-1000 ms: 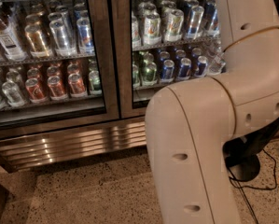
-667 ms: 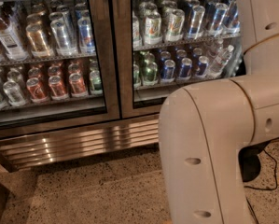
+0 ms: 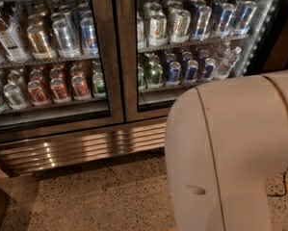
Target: Open right fridge door
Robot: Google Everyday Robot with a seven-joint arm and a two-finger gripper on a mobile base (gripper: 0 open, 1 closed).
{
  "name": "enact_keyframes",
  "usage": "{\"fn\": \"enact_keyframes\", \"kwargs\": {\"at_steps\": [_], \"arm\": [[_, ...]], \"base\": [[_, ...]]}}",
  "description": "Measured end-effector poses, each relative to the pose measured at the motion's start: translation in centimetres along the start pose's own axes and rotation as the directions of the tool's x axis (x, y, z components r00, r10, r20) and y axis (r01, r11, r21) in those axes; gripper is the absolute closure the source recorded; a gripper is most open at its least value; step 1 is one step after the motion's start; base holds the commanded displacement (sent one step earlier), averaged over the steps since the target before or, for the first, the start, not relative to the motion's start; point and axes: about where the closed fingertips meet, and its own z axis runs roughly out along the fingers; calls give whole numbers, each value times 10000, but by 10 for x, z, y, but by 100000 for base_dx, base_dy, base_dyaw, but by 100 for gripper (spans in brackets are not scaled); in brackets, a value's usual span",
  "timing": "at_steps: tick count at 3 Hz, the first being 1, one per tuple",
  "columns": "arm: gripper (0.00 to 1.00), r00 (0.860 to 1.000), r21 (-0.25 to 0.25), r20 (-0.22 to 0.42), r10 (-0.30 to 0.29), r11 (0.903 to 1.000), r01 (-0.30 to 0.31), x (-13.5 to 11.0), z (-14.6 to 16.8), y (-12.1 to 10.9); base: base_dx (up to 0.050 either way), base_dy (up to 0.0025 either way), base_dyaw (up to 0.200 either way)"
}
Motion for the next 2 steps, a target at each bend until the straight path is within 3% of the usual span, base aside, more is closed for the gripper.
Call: {"fn": "enact_keyframes", "kwargs": {"at_steps": [1,2], "arm": [[0,9938,1137,1112,23,9934,-150,-18,-2,-6],[0,9908,986,1357,-15,9951,-120,-26,-1,-2]], "base": [[0,0,0],[0,0,0]]}}
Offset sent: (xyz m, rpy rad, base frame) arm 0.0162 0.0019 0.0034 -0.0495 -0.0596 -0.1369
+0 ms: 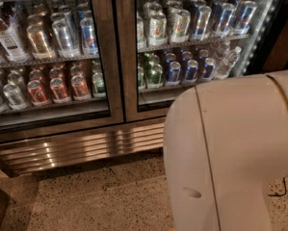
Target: Open right fridge door
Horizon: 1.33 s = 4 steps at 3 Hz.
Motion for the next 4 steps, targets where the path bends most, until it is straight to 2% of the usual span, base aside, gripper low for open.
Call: {"fn": "enact_keyframes", "kwargs": {"at_steps": [1,2,3,4], "arm": [[0,9863,1469,1561,-540,9887,308,-33,-7,-33],[0,9231,3862,3573,-1424,9224,-72,-84,-31,-117],[0,8590,4416,4912,-1443,8913,-1027,-107,-56,-205],[0,8804,3262,4682,-756,9407,-927,-99,-35,-255]], "base": [[0,0,0],[0,0,0],[0,0,0],[0,0,0]]}}
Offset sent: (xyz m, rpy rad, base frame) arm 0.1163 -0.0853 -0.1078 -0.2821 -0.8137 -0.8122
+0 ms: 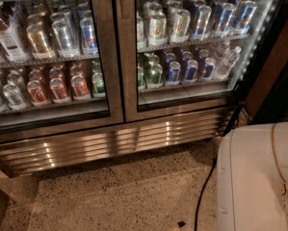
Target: Open right fridge door
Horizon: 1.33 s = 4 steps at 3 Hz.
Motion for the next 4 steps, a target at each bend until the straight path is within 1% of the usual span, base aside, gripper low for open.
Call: {"fn": "enact_keyframes", "kwargs": {"at_steps": [1,2,3,4], "arm": [[0,9699,-3068,-2437,14,9485,-785,53,29,28],[0,8949,-5633,-4029,-1920,8227,-771,90,33,87],[0,8642,-6303,-3477,-3636,7730,717,97,20,121],[0,8898,-4628,-2096,-4054,8427,2750,83,20,124]], "base": [[0,0,0],[0,0,0],[0,0,0],[0,0,0]]}}
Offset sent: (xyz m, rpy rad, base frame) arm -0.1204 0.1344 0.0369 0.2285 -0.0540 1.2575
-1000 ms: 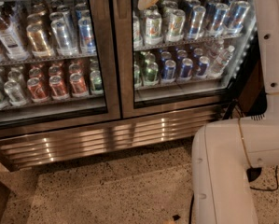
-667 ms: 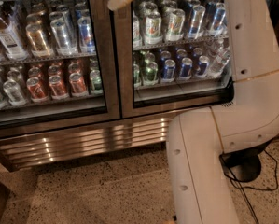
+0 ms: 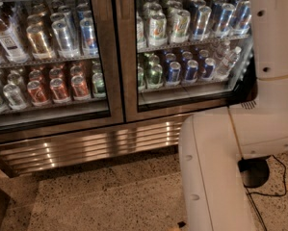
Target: Open right fridge door
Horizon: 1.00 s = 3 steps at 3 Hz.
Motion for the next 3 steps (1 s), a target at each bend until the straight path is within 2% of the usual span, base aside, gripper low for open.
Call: {"fn": "enact_keyframes", "kwargs": {"at_steps": [1,2,3], "arm": [[0,9865,3064,1632,105,9500,-608,-8,-24,-19],[0,9779,2802,2014,562,9533,-1125,-11,-27,-40],[0,9729,1515,2252,524,9845,-881,-31,-38,-53]], "base": [[0,0,0],[0,0,0],[0,0,0]]}}
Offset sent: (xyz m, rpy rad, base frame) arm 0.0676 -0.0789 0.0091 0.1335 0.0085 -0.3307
